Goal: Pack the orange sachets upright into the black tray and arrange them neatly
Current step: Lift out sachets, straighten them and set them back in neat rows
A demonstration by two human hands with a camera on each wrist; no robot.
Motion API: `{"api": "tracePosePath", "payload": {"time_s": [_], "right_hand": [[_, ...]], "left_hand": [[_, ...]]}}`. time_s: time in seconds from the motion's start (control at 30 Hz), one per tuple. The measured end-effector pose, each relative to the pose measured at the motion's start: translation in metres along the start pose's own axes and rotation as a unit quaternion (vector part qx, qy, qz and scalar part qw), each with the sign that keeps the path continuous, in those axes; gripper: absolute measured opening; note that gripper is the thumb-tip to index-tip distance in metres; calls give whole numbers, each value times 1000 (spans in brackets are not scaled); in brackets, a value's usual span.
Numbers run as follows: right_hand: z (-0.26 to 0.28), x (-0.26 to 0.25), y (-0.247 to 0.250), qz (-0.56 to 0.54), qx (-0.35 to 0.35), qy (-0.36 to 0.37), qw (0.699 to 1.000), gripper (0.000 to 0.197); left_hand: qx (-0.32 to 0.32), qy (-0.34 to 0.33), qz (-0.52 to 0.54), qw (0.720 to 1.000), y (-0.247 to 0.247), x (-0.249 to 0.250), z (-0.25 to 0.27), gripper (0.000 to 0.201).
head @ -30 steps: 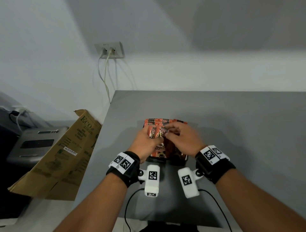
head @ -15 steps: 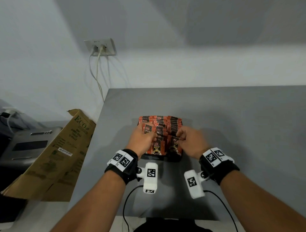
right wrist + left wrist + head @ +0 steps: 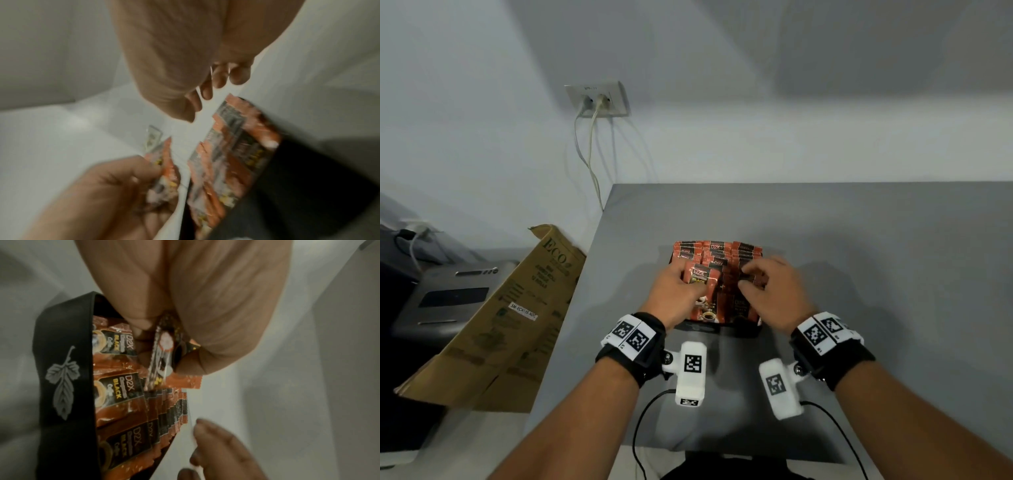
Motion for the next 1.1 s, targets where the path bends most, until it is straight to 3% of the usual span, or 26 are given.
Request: {"api": "tracePosePath", "payload": {"time_s": [0.1,0.2,0.3,0.4,0.53,0.77,0.9,1.0,1.1], "right_hand": [[-7,-24,5,-96,-48,8,994,29],[-14,-30,6,-65,-38,23,997,24],[-20,-18,14,-65,-13,-8,998,22],[-14,-6,14,7,-76,-17,997,28],[-2,4,0,58,-115,-32,991,26],[10,14,-14,106,-83,8,991,15],[1,13,-9,143,-37,39,988,48],[-11,11,-11,219,-68,48,972,65],[-19,14,-19,269,-105,36,957,74]], "left_hand": [[-34,-32,4,999,-10,7,2,34],[-37,-26,19,999,-12,10,1,36],[41,0,9,999,4,5,-8,26],[87,10,-33,996,20,-4,-13,23],[78,-1,-92,993,24,-11,-12,27],[62,-59,-199,976,20,-19,-9,23],[79,-99,-215,968,15,-20,-17,19],[60,-131,-314,939,8,-20,-29,48],[16,-133,-393,910,2,-12,-36,63]]}}
Point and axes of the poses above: each hand's wrist, its own z-axis away from the middle knuckle, its own y-axis out of the back of the hand, x = y × z, the point moved 1 cm from there along -z, towards the middle knuckle, and after that the axes turned 7 degrees about x, right-handed, at the moved point
